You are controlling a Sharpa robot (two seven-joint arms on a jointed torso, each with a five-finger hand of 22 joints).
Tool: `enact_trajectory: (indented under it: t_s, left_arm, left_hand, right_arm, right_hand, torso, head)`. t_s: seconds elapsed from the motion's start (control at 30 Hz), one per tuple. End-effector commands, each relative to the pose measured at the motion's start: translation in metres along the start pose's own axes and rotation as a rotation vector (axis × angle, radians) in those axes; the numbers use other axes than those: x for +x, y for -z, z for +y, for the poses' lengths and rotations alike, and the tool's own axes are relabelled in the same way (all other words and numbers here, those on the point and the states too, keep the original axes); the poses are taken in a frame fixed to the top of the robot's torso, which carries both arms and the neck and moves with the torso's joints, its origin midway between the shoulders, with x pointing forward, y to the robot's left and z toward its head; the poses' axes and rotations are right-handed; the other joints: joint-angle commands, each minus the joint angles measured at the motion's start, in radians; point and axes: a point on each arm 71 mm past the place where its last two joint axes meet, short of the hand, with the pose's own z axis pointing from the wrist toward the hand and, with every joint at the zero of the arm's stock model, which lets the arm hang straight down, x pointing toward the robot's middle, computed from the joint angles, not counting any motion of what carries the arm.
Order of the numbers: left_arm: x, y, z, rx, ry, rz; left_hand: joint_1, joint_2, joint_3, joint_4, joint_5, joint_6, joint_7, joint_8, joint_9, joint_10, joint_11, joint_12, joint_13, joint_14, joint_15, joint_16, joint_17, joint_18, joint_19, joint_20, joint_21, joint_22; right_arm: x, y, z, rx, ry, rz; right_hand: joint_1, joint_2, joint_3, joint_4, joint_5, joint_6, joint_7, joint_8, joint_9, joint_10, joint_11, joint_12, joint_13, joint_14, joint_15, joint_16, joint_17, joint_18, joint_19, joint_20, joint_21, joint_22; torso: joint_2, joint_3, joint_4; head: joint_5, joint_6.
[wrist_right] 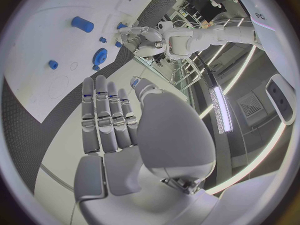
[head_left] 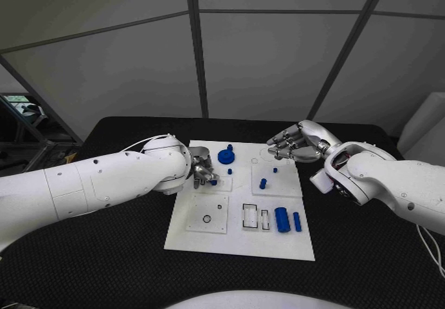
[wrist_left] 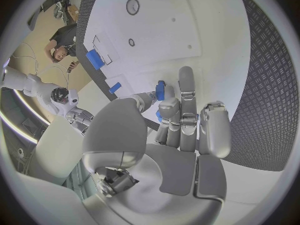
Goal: Assemble the parts on the task board
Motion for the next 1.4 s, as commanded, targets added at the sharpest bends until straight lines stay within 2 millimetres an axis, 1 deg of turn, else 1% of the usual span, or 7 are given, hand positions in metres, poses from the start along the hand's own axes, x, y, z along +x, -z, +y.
enact_trajectory:
  t_s: [0.03, 0.3, 0.63, 0.8, 1.0, 1.2, 1.4]
  left_arm:
    - [0.0043, 0.0004, 0.0009, -0.01, -0.027, 0.034]
    - [0.004, 0.0002, 0.0024, -0.014, -0.034, 0.035]
    - [0.004, 0.0001, 0.0018, -0.013, -0.036, 0.034]
    - [0.0041, 0.0, 0.0009, -0.011, -0.035, 0.033]
    - [0.0041, -0.0003, 0.0002, -0.009, -0.035, 0.031]
    - [0.0039, -0.0007, -0.0002, -0.009, -0.033, 0.028]
    - [0.0036, -0.0014, -0.0005, -0.01, -0.032, 0.026]
  left_hand:
    - [-0.009, -0.001, 0.115, -0.125, 0.008, 0.005, -0.006, 0.003, 0.001, 0.007, 0.0, 0.005, -0.001, 0.007, -0.001, -0.007, 0.002, -0.074, 0.004, -0.001, 0.004, 0.027]
    - [-0.009, -0.001, 0.115, -0.13, 0.013, 0.006, -0.007, 0.003, 0.001, 0.006, -0.001, 0.003, -0.003, 0.007, -0.001, -0.007, 0.003, -0.074, 0.005, -0.002, 0.004, 0.028]
    - [-0.018, -0.001, 0.108, -0.132, 0.015, 0.012, -0.008, 0.004, 0.001, 0.01, -0.001, 0.005, -0.002, 0.007, -0.002, -0.008, 0.004, -0.075, 0.008, -0.002, 0.007, 0.033]
    - [-0.073, -0.01, 0.051, -0.115, 0.013, 0.032, -0.016, 0.002, -0.002, 0.017, -0.006, 0.012, 0.003, 0.009, -0.004, -0.01, 0.008, -0.077, 0.012, -0.004, 0.01, 0.041]
    - [-0.119, -0.005, -0.014, -0.09, 0.012, 0.048, -0.017, -0.006, -0.007, 0.021, -0.007, 0.019, 0.01, 0.01, -0.005, -0.014, 0.012, -0.079, 0.017, -0.005, 0.013, 0.05]
    - [-0.142, 0.003, -0.053, -0.072, 0.011, 0.057, -0.017, -0.008, -0.009, 0.025, -0.007, 0.026, 0.016, 0.011, -0.005, -0.016, 0.014, -0.08, 0.02, -0.006, 0.016, 0.056]
    - [-0.15, 0.006, -0.072, -0.065, 0.011, 0.061, -0.018, -0.008, -0.009, 0.028, -0.007, 0.03, 0.019, 0.012, -0.005, -0.017, 0.015, -0.08, 0.022, -0.006, 0.017, 0.059]
  right_arm:
    - [0.0002, -0.0004, 0.0015, -0.007, -0.002, 0.006]
    - [0.0005, -0.0006, 0.0016, -0.007, -0.002, 0.007]
    - [0.0007, -0.0006, 0.0016, -0.006, -0.002, 0.008]
    - [0.0006, -0.0005, 0.0015, -0.005, -0.002, 0.008]
    - [0.0005, -0.0005, 0.0013, -0.004, -0.002, 0.009]
    - [0.0005, -0.0005, 0.0011, -0.003, -0.002, 0.01]
    - [0.0005, -0.0006, 0.0009, -0.001, -0.002, 0.011]
  right_hand:
    - [-0.012, 0.002, -0.002, 0.0, 0.008, -0.002, 0.004, -0.003, 0.0, -0.005, 0.002, -0.005, -0.001, -0.002, 0.007, -0.004, -0.002, 0.002, 0.007, 0.0, -0.007, -0.002]
    - [-0.012, 0.003, -0.002, 0.0, 0.008, -0.002, 0.004, -0.003, 0.0, -0.005, 0.002, -0.005, -0.001, -0.002, 0.007, -0.004, -0.002, 0.002, 0.007, 0.0, -0.007, -0.003]
    - [-0.013, 0.003, -0.003, 0.001, 0.009, -0.002, 0.004, -0.003, 0.0, -0.005, 0.003, -0.005, -0.001, -0.002, 0.007, -0.005, -0.002, 0.002, 0.008, 0.0, -0.009, -0.003]
    - [-0.014, 0.003, -0.003, 0.001, 0.009, -0.002, 0.004, -0.003, 0.0, -0.005, 0.003, -0.005, -0.001, -0.002, 0.007, -0.006, -0.003, 0.002, 0.008, 0.0, -0.009, -0.004]
    - [-0.015, 0.003, -0.003, 0.001, 0.01, -0.002, 0.004, -0.003, 0.0, -0.006, 0.003, -0.005, -0.001, -0.003, 0.008, -0.006, -0.003, 0.002, 0.008, 0.0, -0.01, -0.004]
    - [-0.017, 0.002, -0.004, 0.002, 0.012, -0.003, 0.004, -0.003, 0.0, -0.007, 0.003, -0.005, -0.001, -0.003, 0.008, -0.008, -0.004, 0.002, 0.008, 0.001, -0.012, -0.006]
    - [-0.02, 0.001, -0.005, 0.003, 0.013, -0.005, 0.005, -0.004, 0.0, -0.009, 0.004, -0.005, -0.002, -0.005, 0.009, -0.011, -0.005, 0.002, 0.008, 0.002, -0.016, -0.008]
  torso:
    - [-0.001, -0.0001, 0.0003]
    - [0.0, 0.0, -0.0008]
    - [0.001, 0.0004, -0.0003]
    - [0.001, 0.0003, -0.0002]
    - [0.001, -0.0001, -0.0001]
    - [0.0, 0.0003, -0.0001]
    - [0.0, 0.0001, -0.0002]
  head:
    - [0.001, 0.0]
    - [0.002, 0.0]
    - [0.001, 0.0]
    - [0.001, 0.0]
    - [0.0, -0.002]
    - [-0.001, -0.002]
    - [-0.002, -0.003]
